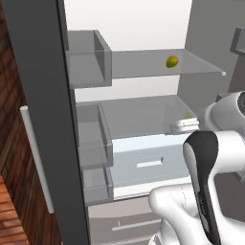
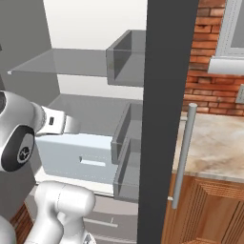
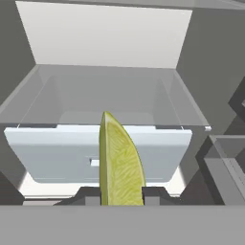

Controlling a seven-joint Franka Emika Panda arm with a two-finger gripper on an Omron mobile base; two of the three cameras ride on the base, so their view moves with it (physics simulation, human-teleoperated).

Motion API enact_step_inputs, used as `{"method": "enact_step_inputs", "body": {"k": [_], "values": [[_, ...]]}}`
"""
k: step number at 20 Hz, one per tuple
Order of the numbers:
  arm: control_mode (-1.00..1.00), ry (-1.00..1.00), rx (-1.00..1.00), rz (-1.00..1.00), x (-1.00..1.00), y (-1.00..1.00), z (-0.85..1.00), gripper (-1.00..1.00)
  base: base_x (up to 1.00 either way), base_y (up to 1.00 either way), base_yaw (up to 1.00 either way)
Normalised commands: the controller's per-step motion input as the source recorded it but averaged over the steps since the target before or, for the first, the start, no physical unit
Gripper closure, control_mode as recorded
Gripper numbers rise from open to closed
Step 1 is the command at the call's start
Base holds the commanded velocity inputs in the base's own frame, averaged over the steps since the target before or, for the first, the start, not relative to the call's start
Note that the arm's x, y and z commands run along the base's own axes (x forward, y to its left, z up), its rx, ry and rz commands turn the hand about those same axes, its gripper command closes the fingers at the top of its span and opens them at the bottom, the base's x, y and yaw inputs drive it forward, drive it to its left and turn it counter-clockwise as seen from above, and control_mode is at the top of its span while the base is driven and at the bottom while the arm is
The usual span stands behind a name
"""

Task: Open the fridge, remove the mango, lemon wedge, and shrimp, and place them on any counter.

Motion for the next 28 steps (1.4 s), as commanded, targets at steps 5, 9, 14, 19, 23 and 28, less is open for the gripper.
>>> {"method": "enact_step_inputs", "body": {"k": [5, 9, 14, 19, 23, 28], "values": [[-1.00, 0.00, 0.00, 0.03, 0.00, 0.04, 0.00, 1.00, 0.00, 0.00, 0.00], [-1.00, 0.00, 0.00, 0.00, 0.00, 0.00, 0.00, 1.00, 0.00, 0.00, 0.00], [-1.00, 0.00, 0.00, 0.00, 0.00, 0.00, 0.00, 1.00, 0.00, 0.00, 0.00], [1.00, 0.00, 0.00, 0.00, 0.00, 0.00, 0.00, 1.00, 0.00, 0.00, 0.00], [1.00, 0.00, 0.00, 0.00, 0.00, 0.00, 0.00, 1.00, -0.54, -0.02, 0.00], [1.00, 0.00, 0.00, 0.00, 0.00, 0.00, 0.00, 1.00, -0.89, -0.05, 0.00]]}}
